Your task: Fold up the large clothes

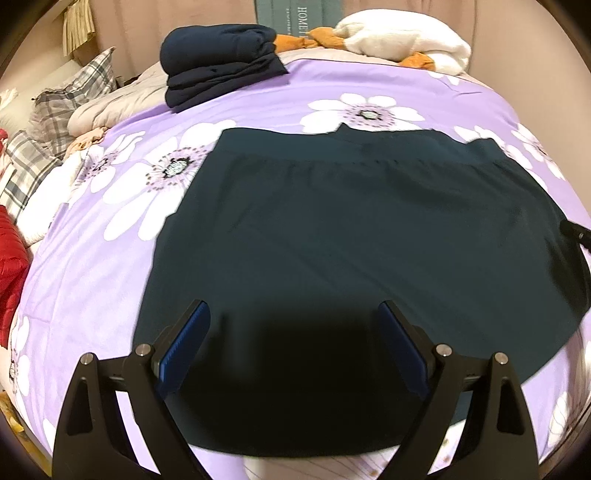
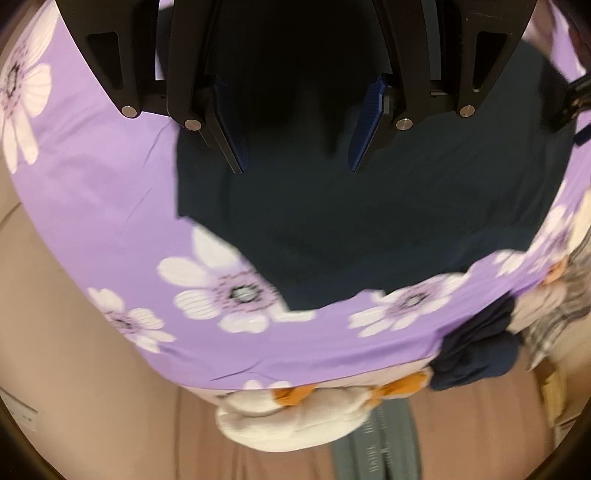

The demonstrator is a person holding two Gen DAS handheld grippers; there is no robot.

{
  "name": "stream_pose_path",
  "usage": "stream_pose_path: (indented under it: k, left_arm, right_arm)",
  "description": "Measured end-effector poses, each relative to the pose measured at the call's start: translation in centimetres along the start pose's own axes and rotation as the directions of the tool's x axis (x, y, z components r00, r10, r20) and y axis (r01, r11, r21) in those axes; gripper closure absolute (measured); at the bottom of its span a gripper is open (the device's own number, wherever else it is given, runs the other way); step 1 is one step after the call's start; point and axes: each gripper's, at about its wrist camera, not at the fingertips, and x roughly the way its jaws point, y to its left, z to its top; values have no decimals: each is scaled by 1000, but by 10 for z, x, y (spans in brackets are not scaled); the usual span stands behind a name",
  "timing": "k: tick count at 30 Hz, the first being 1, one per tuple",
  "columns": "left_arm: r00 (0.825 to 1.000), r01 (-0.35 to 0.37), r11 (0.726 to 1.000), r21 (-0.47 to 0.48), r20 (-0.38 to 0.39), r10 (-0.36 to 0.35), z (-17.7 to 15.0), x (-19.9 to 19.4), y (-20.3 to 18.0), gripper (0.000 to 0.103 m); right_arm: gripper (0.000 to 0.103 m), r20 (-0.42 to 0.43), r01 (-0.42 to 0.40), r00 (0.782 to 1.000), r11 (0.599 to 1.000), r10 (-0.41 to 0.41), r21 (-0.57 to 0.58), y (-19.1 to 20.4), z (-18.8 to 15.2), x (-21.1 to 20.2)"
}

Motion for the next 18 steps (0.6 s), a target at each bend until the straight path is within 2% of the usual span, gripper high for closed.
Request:
stream_pose_path:
  k: [9, 13, 18]
  left_arm:
    - [999, 42, 999, 6, 7, -42, -21, 0, -25, 11]
    - [999, 43, 999, 2, 7, -43, -27, 2, -28, 11]
    - [999, 35, 999, 3, 3, -35, -33, 4, -28, 10]
  right_arm:
    - [47, -7, -166, 986, 977, 166, -136, 46, -30, -6]
    - [47, -27, -184, 983, 965, 182, -184, 57, -40, 1]
    - [47, -31, -152, 988, 966, 149, -209, 61, -49, 7]
